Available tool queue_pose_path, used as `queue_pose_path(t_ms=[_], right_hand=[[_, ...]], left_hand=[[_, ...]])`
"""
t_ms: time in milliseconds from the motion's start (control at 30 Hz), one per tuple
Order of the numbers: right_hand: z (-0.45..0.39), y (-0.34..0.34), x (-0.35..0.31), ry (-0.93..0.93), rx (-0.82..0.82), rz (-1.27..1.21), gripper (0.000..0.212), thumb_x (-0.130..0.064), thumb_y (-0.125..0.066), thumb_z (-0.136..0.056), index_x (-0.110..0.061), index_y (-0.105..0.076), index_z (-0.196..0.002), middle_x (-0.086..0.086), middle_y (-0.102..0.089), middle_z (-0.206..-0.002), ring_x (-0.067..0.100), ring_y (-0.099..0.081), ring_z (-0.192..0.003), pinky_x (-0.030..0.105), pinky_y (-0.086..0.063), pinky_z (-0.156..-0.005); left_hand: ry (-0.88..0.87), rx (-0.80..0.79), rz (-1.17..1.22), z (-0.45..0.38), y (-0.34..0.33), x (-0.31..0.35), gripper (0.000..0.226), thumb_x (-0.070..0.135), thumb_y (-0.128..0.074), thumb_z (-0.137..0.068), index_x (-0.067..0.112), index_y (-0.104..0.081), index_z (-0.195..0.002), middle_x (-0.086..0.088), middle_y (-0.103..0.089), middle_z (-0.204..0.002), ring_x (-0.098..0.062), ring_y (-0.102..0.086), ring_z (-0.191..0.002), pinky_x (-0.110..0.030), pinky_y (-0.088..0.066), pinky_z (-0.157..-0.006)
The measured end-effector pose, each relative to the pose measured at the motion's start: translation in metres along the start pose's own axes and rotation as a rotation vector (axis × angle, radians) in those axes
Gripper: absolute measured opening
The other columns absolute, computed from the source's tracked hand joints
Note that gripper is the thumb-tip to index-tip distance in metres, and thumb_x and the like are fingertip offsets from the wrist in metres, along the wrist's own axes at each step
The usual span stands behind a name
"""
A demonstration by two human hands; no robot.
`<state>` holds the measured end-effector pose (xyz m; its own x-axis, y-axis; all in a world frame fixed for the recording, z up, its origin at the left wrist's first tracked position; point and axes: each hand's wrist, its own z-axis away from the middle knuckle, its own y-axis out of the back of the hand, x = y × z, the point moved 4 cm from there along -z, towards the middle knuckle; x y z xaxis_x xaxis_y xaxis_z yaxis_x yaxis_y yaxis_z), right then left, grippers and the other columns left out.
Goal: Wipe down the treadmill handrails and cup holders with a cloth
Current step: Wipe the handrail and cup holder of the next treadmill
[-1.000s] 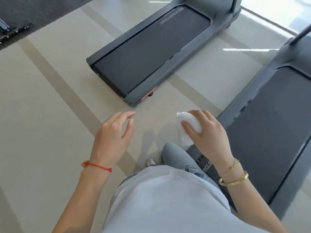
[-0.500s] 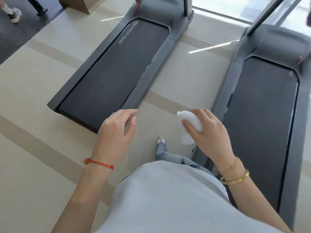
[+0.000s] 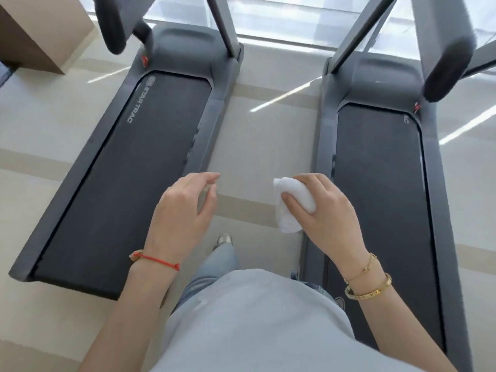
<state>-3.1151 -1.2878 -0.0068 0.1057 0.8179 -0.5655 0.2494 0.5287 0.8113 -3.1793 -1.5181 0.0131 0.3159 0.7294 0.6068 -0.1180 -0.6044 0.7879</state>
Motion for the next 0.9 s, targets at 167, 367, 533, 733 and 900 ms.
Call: queue_pose_path(t_ms=[167,367,533,733,900], right_hand=[[-0.067,-0.002,0.023,-0.091,0.080,0.025,0.031,-0.046,-0.056,-0.093,-0.023,-0.061,-0.114,-0.005,-0.063,-0.111,0.018,-0.059,-0.088,0.041,-0.053,-0.076],[-0.166,0.003,0.048,-0.200,0.189,0.034,0.034,-0.047,-0.054,-0.092,-0.023,-0.062,-0.114,-0.008,-0.063,-0.113,0.017,-0.059,-0.092,0.040,-0.052,-0.078],[-0.244,0.021,0.071,-0.280,0.298,0.047,0.030,-0.043,-0.058,-0.093,-0.022,-0.063,-0.114,-0.009,-0.062,-0.113,0.018,-0.060,-0.094,0.042,-0.050,-0.080],[-0.305,0.049,0.095,-0.366,0.381,0.096,0.030,-0.042,-0.058,-0.094,-0.021,-0.063,-0.115,-0.008,-0.062,-0.115,0.018,-0.060,-0.098,0.041,-0.047,-0.085],[-0.330,0.082,0.116,-0.406,0.507,0.115,0.032,-0.042,-0.057,-0.096,-0.019,-0.062,-0.118,-0.006,-0.061,-0.118,0.019,-0.059,-0.100,0.043,-0.047,-0.086]], left_hand=[[-0.093,-0.061,0.014,-0.098,-0.022,-0.002,0.026,0.017,-0.052,-0.098,0.010,-0.066,-0.119,-0.001,-0.069,-0.114,-0.017,-0.065,-0.105,-0.042,-0.052,-0.095],[-0.236,-0.132,0.038,-0.236,-0.051,0.009,0.025,0.014,-0.054,-0.097,0.011,-0.066,-0.119,0.000,-0.069,-0.114,-0.019,-0.065,-0.106,-0.043,-0.051,-0.096],[-0.403,-0.187,0.060,-0.351,-0.075,0.043,0.025,0.016,-0.054,-0.098,0.012,-0.067,-0.118,0.002,-0.069,-0.113,-0.017,-0.066,-0.101,-0.040,-0.053,-0.093],[-0.569,-0.327,0.096,-0.447,-0.114,0.101,0.025,0.019,-0.053,-0.098,0.016,-0.066,-0.119,0.005,-0.068,-0.113,-0.020,-0.064,-0.104,-0.041,-0.051,-0.092],[-0.738,-0.377,0.171,-0.501,-0.146,0.157,0.024,0.017,-0.053,-0.099,0.015,-0.067,-0.117,0.004,-0.068,-0.112,-0.016,-0.064,-0.103,-0.031,-0.050,-0.092]])
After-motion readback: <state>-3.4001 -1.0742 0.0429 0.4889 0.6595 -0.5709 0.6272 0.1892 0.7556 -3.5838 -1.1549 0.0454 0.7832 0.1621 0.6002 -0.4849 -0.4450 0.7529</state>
